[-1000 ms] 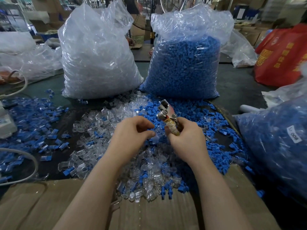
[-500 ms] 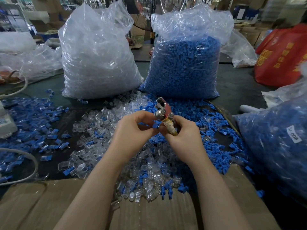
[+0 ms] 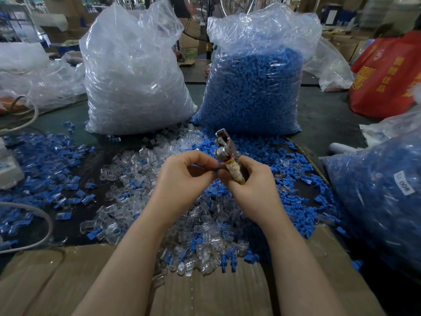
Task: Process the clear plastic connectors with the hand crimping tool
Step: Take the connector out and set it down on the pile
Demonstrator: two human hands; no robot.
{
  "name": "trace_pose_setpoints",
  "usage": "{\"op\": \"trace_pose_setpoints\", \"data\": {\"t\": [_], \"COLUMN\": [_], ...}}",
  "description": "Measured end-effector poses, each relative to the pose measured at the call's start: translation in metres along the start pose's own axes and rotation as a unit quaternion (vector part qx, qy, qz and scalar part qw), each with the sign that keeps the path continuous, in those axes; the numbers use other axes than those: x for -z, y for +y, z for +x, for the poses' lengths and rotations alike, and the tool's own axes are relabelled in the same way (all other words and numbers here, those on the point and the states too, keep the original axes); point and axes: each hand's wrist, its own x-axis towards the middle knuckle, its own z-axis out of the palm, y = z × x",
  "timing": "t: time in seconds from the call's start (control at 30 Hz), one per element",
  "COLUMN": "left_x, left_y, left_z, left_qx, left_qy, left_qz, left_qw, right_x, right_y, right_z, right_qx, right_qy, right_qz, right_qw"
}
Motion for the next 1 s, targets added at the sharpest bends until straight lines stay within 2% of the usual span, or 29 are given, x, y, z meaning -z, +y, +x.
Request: {"op": "trace_pose_setpoints", "data": {"t": [0.33,0.43,0.57,0.63,0.7,0.87,1.0], "left_x": [0.004,0.011,0.021,0.020,0.018,0.017,0.015], "left_y": [-0.001,-0.003,-0.005,-0.004,-0.004,-0.008,-0.006], "left_z": [0.000,0.003,0.003,0.003,0.004,0.004,0.004], "left_qx": [-0.010,0.031,0.077,0.076,0.066,0.062,0.041], "left_qy": [-0.039,-0.076,-0.186,-0.195,-0.190,-0.177,-0.088], "left_qz": [0.004,0.119,0.314,0.381,0.413,0.382,0.277], "left_qw": [0.999,0.990,0.928,0.900,0.888,0.905,0.956], "right_x": [-0.003,-0.003,-0.002,-0.002,-0.001,-0.001,-0.001], "right_y": [-0.002,-0.004,-0.005,-0.005,-0.005,-0.005,-0.006], "right_z": [0.000,-0.001,-0.001,-0.002,-0.002,-0.002,-0.001], "right_qx": [-0.011,-0.009,-0.004,-0.003,-0.001,0.000,-0.009], "right_qy": [0.031,0.053,0.077,0.083,0.084,0.088,0.096], "right_qz": [-0.010,-0.010,-0.012,-0.014,-0.015,-0.019,-0.004], "right_qw": [0.999,0.999,0.997,0.996,0.996,0.996,0.995]}}
